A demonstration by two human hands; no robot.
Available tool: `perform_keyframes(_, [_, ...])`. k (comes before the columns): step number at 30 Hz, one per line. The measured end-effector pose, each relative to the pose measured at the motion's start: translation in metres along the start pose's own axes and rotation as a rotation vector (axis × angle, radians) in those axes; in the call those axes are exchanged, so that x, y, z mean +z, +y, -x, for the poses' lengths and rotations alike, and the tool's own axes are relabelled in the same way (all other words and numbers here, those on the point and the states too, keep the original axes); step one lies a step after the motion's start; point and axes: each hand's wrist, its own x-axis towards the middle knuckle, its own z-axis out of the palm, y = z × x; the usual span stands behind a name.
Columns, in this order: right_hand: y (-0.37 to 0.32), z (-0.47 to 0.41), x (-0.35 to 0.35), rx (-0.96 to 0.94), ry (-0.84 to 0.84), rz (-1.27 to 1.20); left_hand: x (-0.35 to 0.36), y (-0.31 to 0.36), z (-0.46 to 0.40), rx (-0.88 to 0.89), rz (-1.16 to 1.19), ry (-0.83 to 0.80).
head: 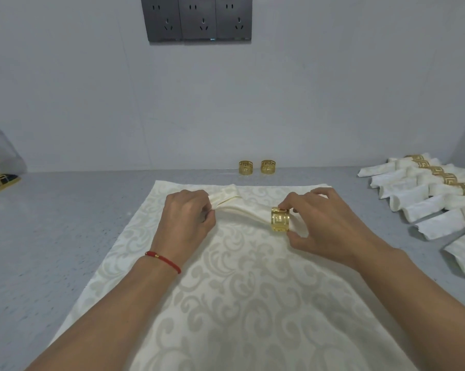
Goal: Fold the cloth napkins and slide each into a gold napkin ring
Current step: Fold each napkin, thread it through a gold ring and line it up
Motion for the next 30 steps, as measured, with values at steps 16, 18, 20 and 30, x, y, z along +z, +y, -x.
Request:
perform_keyframes(16, [-0.015, -0.002, 0.007, -0.019, 0.084, -0.025, 0.003, 0.019, 0.001, 0.083, 0.016, -0.027])
perform_keyframes(18, [-0.022, -0.005, 0.012, 0.03, 0.116, -0.077, 0.006, 0.024, 0.0, 0.169, 0.02, -0.01])
perform_keyframes(20, [-0.026, -0.004, 0.014, 0.107, 0.161, -0.207, 0.009, 0.028, 0.0, 0.237, 0.002, 0.003])
perform_keyframes(30, [-0.036, -0.004, 0.004, 0.422, 0.173, -0.755, 0.007, 0.035, 0.002, 0.248, -0.001, 0.156])
